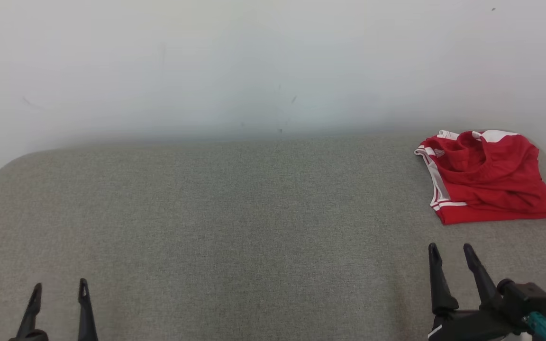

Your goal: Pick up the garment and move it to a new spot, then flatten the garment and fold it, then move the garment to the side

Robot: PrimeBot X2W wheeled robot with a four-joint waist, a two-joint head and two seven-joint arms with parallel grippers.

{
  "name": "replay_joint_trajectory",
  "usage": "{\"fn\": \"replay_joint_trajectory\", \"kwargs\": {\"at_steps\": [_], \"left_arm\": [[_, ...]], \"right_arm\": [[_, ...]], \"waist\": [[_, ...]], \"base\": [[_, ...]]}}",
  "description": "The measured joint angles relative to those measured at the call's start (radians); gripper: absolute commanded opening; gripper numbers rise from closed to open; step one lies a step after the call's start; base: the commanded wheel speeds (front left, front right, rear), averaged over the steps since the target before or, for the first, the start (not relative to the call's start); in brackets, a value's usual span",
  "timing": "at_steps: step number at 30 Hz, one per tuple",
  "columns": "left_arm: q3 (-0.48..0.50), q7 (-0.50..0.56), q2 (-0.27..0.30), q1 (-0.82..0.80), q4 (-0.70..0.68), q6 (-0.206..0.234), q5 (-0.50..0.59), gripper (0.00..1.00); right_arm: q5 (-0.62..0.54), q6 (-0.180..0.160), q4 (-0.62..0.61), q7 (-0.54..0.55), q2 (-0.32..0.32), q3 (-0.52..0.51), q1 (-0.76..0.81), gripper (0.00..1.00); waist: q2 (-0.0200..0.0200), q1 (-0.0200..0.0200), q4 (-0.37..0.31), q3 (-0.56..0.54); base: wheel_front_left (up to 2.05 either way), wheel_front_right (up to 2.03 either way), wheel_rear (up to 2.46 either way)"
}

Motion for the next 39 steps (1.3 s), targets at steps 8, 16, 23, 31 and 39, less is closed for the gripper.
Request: {"fn": "replay_joint_trajectory", "kwargs": {"at_steps": [8,16,23,31,39], "left_arm": [[-0.026,-0.005,0.001,0.000,0.008,-0.014,0.000,1.00],[-0.035,-0.013,0.001,0.000,0.021,-0.012,-0.001,1.00],[-0.041,-0.016,0.003,0.000,0.030,-0.007,-0.001,1.00],[-0.041,-0.021,0.003,0.000,0.030,0.000,-0.015,1.00],[-0.041,-0.022,0.006,0.000,0.031,0.009,-0.020,1.00]], "right_arm": [[-0.003,0.000,0.016,-0.009,0.025,0.008,0.052,1.00],[-0.014,0.000,0.021,-0.008,0.029,0.014,0.056,1.00],[-0.024,0.000,0.021,-0.006,0.030,0.019,0.056,1.00],[-0.030,0.000,0.012,0.001,0.030,0.020,0.056,1.00],[-0.030,0.000,0.008,0.002,0.031,0.021,0.056,1.00]], "waist": [[0.0000,0.0000,0.003,-0.006],[0.0001,0.0000,0.004,-0.009],[0.0000,0.0000,0.008,-0.012],[0.0000,0.0000,0.010,-0.012],[0.0001,0.0000,0.008,-0.009]], "base": [[0.00,0.00,0.00],[0.00,0.00,0.00],[0.00,0.00,0.00],[0.00,0.00,0.00],[0.00,0.00,0.00]]}}
